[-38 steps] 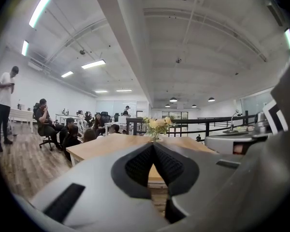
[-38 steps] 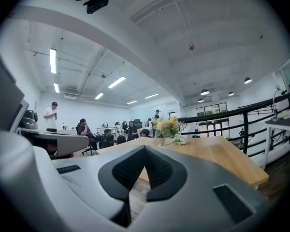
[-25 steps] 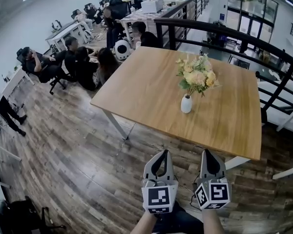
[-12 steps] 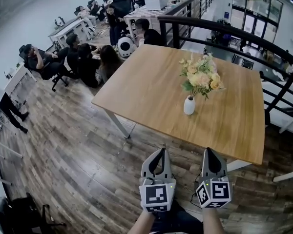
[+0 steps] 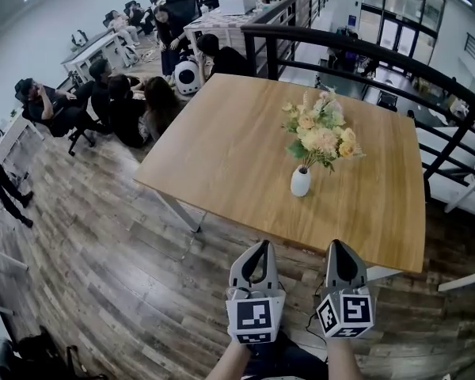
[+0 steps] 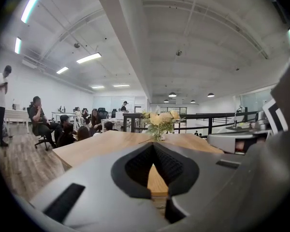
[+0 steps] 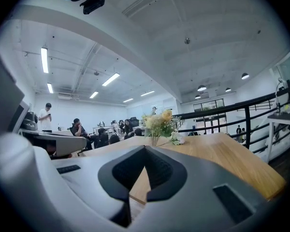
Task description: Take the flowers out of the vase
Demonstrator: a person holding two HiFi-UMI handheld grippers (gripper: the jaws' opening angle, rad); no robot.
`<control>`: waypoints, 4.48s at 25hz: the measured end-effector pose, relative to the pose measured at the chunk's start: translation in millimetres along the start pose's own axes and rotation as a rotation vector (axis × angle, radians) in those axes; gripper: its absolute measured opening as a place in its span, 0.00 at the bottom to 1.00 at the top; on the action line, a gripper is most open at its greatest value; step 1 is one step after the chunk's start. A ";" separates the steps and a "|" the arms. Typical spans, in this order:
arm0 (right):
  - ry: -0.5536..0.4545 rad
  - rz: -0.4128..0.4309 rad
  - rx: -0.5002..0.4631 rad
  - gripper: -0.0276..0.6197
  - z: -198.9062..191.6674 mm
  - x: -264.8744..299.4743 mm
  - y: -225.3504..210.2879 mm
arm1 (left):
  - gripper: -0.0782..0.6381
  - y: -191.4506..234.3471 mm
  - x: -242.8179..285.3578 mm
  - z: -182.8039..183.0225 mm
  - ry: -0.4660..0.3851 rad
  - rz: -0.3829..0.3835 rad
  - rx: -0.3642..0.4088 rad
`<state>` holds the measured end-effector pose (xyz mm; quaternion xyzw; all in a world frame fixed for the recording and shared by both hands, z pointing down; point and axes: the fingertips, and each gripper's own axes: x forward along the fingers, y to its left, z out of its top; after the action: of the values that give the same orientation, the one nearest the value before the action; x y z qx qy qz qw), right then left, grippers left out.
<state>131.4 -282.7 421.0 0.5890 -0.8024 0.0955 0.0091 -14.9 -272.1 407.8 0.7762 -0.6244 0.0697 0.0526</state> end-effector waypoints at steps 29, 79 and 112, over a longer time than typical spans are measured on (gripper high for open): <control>0.009 -0.071 -0.055 0.03 16.5 140.6 32.7 | 0.14 99.9 113.3 22.3 -0.026 -0.072 -0.057; 0.177 -0.106 0.034 0.22 -38.4 241.5 -37.8 | 0.14 86.1 214.0 -17.2 0.112 -0.044 -0.071; 0.172 -0.022 -0.001 0.20 -36.5 278.9 -39.3 | 0.14 91.4 243.9 -18.6 0.159 -0.007 -0.103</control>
<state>79.8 -551.3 497.8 0.5873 -0.7923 0.1452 0.0791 -53.6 -523.2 468.1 0.7667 -0.6183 0.0985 0.1422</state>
